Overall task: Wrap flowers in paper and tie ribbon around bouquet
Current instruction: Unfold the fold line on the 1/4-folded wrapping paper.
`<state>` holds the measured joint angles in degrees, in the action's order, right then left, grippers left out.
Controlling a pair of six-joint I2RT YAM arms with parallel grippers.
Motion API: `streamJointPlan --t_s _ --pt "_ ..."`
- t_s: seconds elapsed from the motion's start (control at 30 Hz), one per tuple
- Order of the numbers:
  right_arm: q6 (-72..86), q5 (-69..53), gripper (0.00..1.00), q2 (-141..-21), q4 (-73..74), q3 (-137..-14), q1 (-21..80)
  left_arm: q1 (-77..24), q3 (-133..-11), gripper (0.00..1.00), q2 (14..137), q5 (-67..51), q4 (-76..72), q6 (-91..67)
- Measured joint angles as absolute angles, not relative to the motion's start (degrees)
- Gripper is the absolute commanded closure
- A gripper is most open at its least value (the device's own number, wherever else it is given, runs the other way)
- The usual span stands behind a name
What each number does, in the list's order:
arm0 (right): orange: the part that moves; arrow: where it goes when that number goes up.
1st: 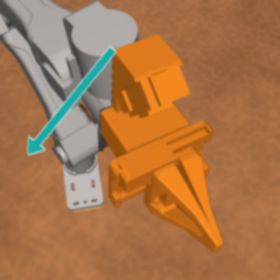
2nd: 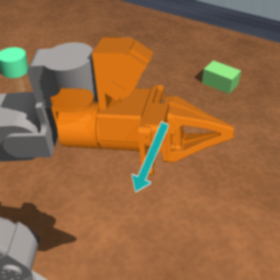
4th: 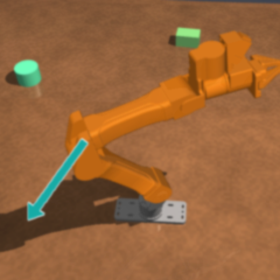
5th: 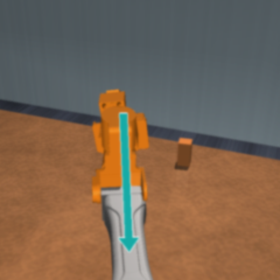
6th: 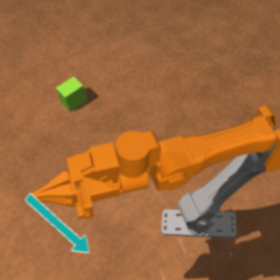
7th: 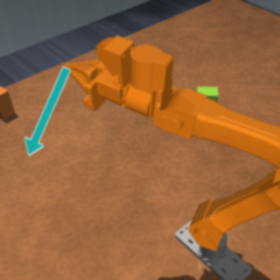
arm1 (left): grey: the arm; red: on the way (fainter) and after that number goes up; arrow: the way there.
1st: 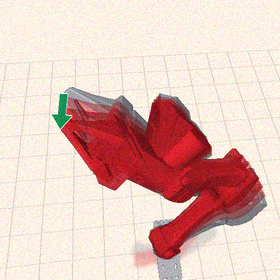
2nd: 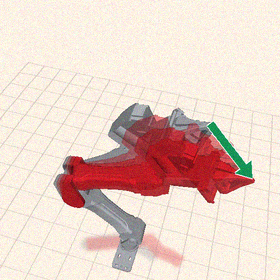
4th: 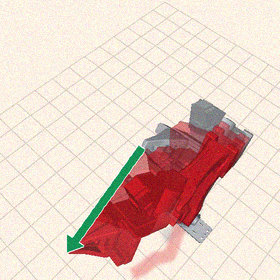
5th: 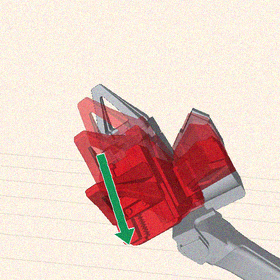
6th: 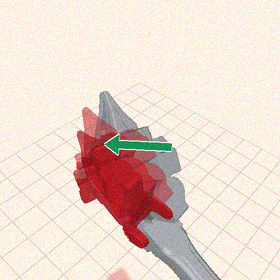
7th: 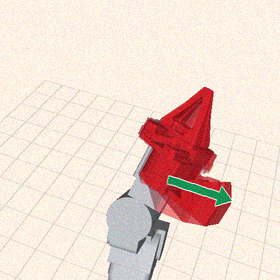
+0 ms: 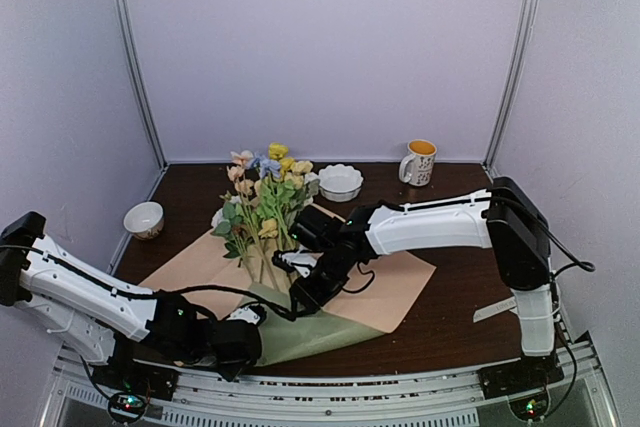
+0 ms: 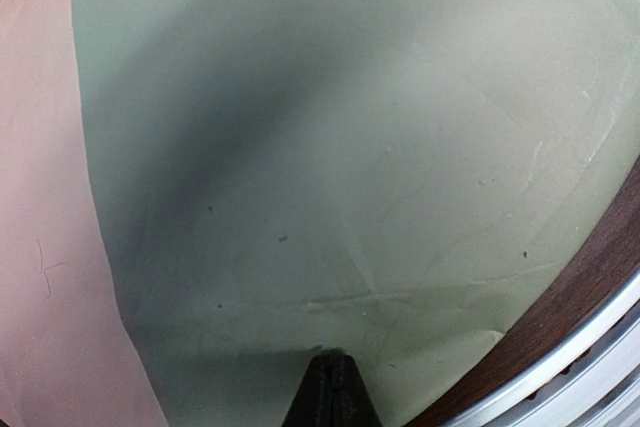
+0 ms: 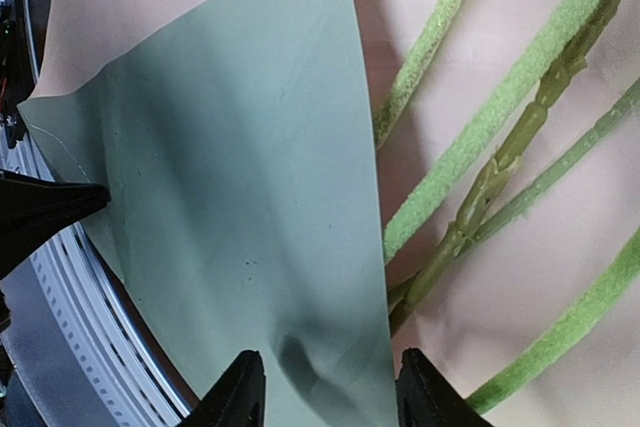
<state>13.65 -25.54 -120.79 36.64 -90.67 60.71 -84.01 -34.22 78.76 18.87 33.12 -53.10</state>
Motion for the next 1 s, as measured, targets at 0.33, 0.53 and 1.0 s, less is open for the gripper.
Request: streamJointPlan --t_s 0.33,0.53,1.0 --pt "13.43 -20.25 0.6 -120.79 36.82 -91.05 61.93 -84.12 -34.11 0.96 78.65 19.05 33.15 -53.15" --pt "14.17 -23.4 0.78 -120.79 36.56 -91.29 62.08 -84.23 -34.04 0.96 78.63 19.2 33.21 -53.3" --pt "20.25 -34.02 1.0 -116.4 29.85 -85.06 62.13 -84.38 -33.69 0.77 77.6 19.38 34.61 -53.47"
